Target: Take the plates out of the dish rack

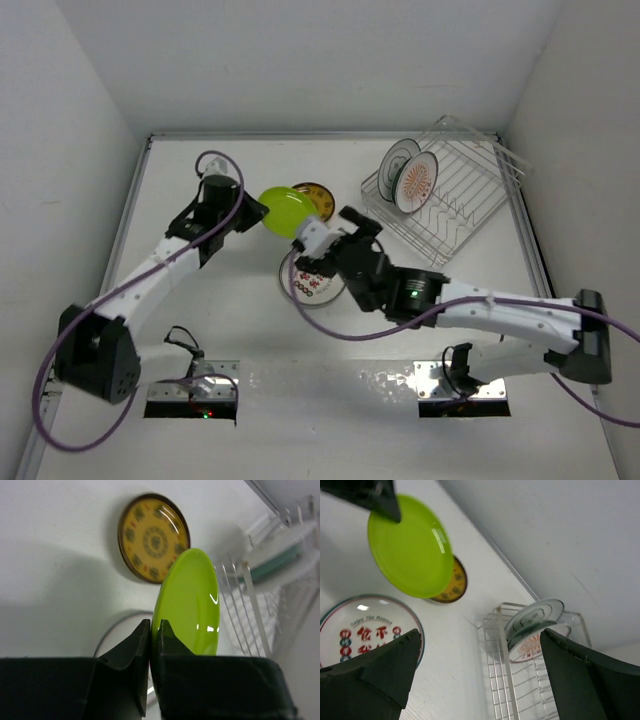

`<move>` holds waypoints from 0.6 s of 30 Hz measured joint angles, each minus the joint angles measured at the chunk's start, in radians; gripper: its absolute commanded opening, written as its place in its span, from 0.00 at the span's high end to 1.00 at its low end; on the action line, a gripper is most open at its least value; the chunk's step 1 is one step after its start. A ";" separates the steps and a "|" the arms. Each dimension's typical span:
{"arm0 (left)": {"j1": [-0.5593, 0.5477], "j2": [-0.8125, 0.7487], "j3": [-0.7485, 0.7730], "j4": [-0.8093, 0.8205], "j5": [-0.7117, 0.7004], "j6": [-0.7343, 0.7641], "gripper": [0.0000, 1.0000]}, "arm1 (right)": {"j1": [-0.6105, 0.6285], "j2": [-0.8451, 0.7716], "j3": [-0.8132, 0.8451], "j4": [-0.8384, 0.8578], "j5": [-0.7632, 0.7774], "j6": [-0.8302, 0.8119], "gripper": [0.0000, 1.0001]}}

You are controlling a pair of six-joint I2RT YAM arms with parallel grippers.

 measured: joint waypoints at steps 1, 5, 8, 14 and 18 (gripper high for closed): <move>0.003 0.068 0.035 0.011 -0.032 0.006 1.00 | -0.011 -0.041 0.000 -0.003 0.022 0.042 0.01; 0.035 0.325 0.201 0.050 -0.071 0.029 1.00 | -0.069 -0.180 0.004 -0.061 0.087 0.184 0.01; 0.068 0.500 0.297 0.093 -0.061 0.030 1.00 | -0.126 -0.245 0.006 -0.126 0.087 0.273 0.01; 0.090 0.690 0.356 0.117 -0.037 0.026 0.76 | -0.188 -0.313 -0.013 -0.229 0.084 0.379 0.01; 0.082 0.727 0.375 0.143 0.006 0.024 0.43 | -0.203 -0.306 -0.030 -0.283 0.081 0.404 0.01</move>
